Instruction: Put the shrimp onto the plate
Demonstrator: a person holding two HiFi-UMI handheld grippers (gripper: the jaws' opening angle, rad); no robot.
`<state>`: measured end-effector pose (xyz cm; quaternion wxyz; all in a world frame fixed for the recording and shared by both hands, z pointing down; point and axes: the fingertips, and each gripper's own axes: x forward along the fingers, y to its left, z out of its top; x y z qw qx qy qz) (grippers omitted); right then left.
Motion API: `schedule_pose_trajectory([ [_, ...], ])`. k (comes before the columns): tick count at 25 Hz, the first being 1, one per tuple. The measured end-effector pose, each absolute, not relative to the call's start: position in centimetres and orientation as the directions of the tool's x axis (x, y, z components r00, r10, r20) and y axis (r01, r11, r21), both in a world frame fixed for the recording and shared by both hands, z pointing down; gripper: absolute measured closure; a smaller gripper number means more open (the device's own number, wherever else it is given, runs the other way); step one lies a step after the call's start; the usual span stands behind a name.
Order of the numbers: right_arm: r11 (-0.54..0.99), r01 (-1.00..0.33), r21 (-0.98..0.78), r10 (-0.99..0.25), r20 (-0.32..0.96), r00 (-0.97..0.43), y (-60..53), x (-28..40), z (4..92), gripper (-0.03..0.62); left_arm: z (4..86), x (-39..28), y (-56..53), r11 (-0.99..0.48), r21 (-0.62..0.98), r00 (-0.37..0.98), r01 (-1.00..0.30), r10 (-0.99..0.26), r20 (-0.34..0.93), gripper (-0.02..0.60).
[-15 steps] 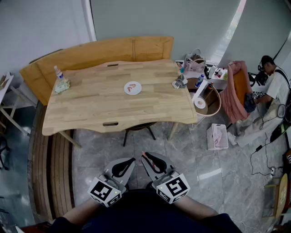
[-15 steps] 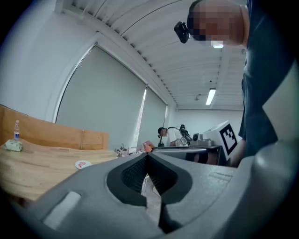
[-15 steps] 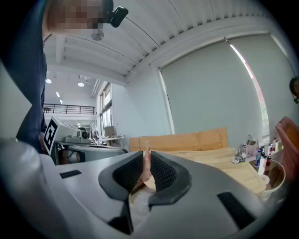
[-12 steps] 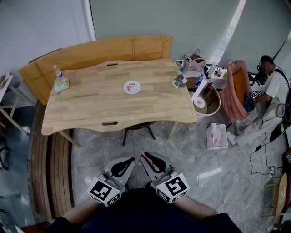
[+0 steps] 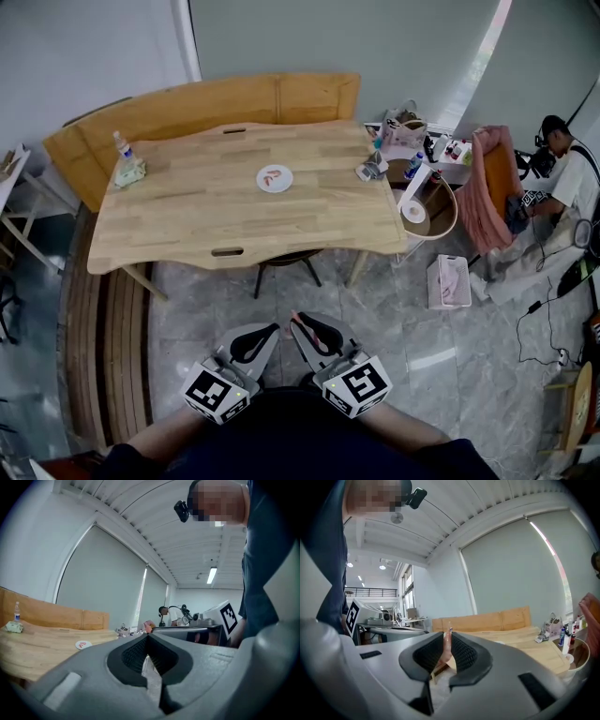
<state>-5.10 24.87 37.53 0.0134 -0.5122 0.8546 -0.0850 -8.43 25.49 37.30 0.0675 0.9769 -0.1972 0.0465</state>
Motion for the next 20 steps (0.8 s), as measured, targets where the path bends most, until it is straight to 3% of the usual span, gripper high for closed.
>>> schedule_pose_trajectory([
  [20,0.534,-0.834,-0.143,-0.834,0.072,-0.546,22.4,-0.1,38.8,0.534,38.0,-3.8,23.5,-0.868,0.103,0.873,-0.485,-0.474,0.111,0.578],
])
